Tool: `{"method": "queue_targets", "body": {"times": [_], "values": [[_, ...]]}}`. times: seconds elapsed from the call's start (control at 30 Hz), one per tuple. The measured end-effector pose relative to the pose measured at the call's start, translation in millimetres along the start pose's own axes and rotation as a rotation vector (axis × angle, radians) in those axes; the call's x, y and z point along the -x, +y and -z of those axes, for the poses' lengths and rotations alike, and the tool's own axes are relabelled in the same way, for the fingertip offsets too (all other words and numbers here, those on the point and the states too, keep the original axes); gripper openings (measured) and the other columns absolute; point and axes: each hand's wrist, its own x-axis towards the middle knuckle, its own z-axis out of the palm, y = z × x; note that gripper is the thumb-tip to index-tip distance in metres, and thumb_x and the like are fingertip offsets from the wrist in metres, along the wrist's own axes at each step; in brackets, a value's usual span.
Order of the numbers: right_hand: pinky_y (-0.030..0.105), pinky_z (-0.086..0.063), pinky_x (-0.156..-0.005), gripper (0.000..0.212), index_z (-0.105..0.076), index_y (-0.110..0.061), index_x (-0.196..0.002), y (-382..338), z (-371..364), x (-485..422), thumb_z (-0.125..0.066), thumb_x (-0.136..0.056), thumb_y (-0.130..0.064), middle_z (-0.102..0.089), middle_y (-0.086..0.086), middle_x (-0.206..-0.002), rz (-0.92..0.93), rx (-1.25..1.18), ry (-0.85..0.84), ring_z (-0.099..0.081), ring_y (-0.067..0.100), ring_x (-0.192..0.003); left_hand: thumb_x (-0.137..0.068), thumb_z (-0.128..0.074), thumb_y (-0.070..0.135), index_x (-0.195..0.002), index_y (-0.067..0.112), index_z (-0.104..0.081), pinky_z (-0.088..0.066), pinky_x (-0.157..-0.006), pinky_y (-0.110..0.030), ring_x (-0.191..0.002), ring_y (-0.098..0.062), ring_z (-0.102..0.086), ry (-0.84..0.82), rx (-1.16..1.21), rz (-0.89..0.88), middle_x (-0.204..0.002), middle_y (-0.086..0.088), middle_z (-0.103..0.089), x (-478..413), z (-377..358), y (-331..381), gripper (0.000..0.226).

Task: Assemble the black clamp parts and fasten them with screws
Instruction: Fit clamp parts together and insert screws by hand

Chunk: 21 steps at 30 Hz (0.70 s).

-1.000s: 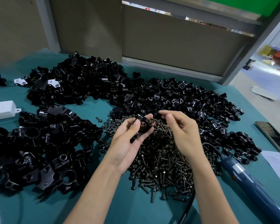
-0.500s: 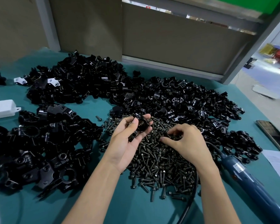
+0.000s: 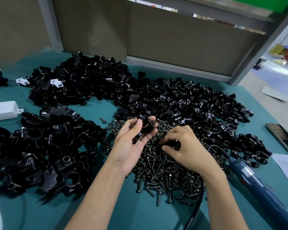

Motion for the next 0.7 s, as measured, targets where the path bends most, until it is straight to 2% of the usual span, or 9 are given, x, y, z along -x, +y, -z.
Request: {"method": "queue_targets", "body": {"times": [0.1,0.2,0.33,0.4,0.57,0.7], "values": [[0.022,-0.031,-0.093,0.009,-0.072,-0.027,-0.099,1,0,0,-0.068,-0.093,-0.021,-0.057,-0.012,-0.107,-0.001,0.009,0.0,-0.038,0.009,-0.107,-0.09,-0.058,0.019,-0.106,0.004,-0.053,-0.057,-0.093,-0.037,-0.112,-0.032,-0.068,0.006,0.001,-0.004,-0.122,-0.02,-0.069,0,0,1,0.022],[0.02,-0.033,-0.091,0.018,-0.067,-0.031,-0.09,2,1,1,-0.065,-0.094,-0.014,-0.058,-0.016,-0.103,-0.019,0.006,0.03,-0.041,0.007,-0.105,-0.09,-0.058,0.018,-0.116,0.001,-0.053,-0.058,-0.09,-0.035,-0.109,-0.03,-0.069,0.017,0.016,-0.022,-0.12,-0.019,-0.07,0,1,3,0.031],[0.011,-0.032,-0.089,0.015,-0.071,-0.03,-0.095,-5,2,2,-0.068,-0.092,-0.016,-0.061,-0.017,-0.099,0.041,-0.078,0.084,-0.047,0.004,-0.104,-0.092,-0.056,0.016,-0.123,0.0,-0.051,-0.058,-0.088,-0.035,-0.107,-0.03,-0.07,0.034,0.041,-0.046,-0.116,-0.018,-0.071,0,1,7,0.035],[0.01,-0.033,-0.09,0.014,-0.072,-0.03,-0.099,-14,0,2,-0.07,-0.09,-0.019,-0.064,-0.017,-0.098,0.099,-0.086,0.056,-0.049,0.004,-0.103,-0.097,-0.053,0.014,-0.126,0.0,-0.051,-0.058,-0.088,-0.035,-0.107,-0.029,-0.07,0.045,0.042,-0.05,-0.117,-0.018,-0.072,-1,2,8,0.032],[0.01,-0.037,-0.089,0.032,-0.073,-0.026,-0.1,-21,1,2,-0.062,-0.086,0.0,-0.067,-0.018,-0.095,0.126,-0.113,0.034,-0.051,0.002,-0.102,-0.089,-0.059,0.015,-0.127,0.003,-0.05,-0.058,-0.09,-0.037,-0.105,-0.031,-0.07,0.057,0.101,-0.05,-0.116,-0.019,-0.071,-1,2,11,0.041],[0.01,-0.035,-0.089,0.032,-0.07,-0.034,-0.102,-18,6,5,-0.069,-0.084,-0.008,-0.063,-0.022,-0.093,0.127,-0.101,-0.076,-0.047,-0.003,-0.101,-0.087,-0.061,0.015,-0.127,0.004,-0.05,-0.058,-0.091,-0.038,-0.106,-0.031,-0.07,0.063,0.119,-0.042,-0.117,-0.02,-0.07,-1,3,11,0.042]]}}
